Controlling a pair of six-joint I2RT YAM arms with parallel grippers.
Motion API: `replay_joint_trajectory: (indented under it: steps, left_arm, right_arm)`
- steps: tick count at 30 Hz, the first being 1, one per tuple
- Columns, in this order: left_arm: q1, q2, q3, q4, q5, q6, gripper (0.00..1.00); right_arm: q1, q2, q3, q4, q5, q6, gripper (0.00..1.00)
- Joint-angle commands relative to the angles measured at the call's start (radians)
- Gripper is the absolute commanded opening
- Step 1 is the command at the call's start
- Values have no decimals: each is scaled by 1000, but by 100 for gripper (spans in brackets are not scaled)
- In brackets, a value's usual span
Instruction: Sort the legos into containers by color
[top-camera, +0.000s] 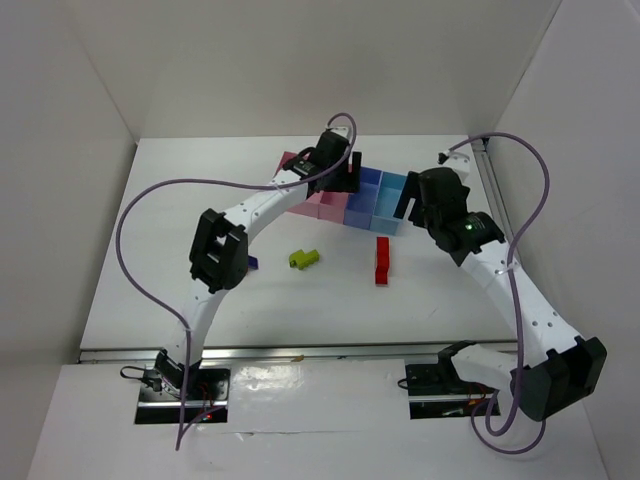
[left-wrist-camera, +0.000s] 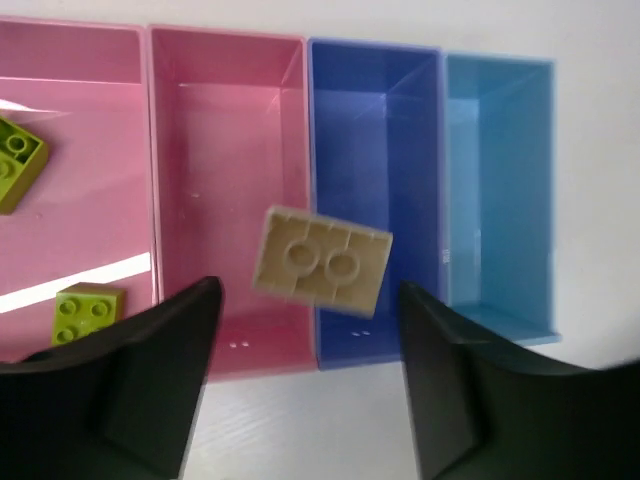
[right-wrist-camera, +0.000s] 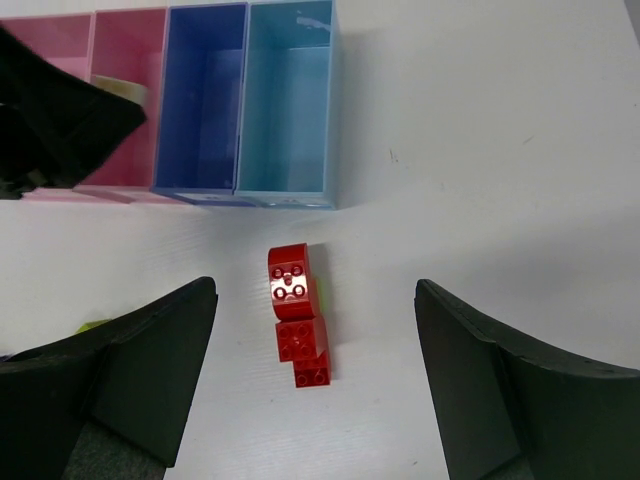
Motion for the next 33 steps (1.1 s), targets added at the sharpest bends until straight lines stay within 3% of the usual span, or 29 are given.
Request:
replay_joint_trajectory:
  steps: [1, 6, 11, 15, 24, 30, 33]
  left_arm:
    - [-4, 47, 112, -54, -14, -2, 87]
    - [-4, -33, 56, -51, -14, -13, 91]
    - [-4, -237, -201, 9, -34, -13, 84]
    - [-4, -359, -344, 39, -55, -22, 84]
    - [-4, -506, -522, 30, -89, -11, 81]
    - [16, -610, -679, -23, -86, -11, 81]
    - [62, -682, -781, -65, -43, -88, 79]
  right_arm:
    - [-15, -49, -14, -28, 18, 17, 87]
    - [-15, -49, -14, -41, 18, 17, 87]
    - [-15, -38, -34, -19, -14, 17, 87]
    - [-24, -19, -43, 19, -49, 17, 87]
    - [-24, 37, -40, 48, -135, -3, 87]
    - [146, 128, -40, 90, -203, -34, 86]
    - [231, 215, -26, 111, -256, -57, 86]
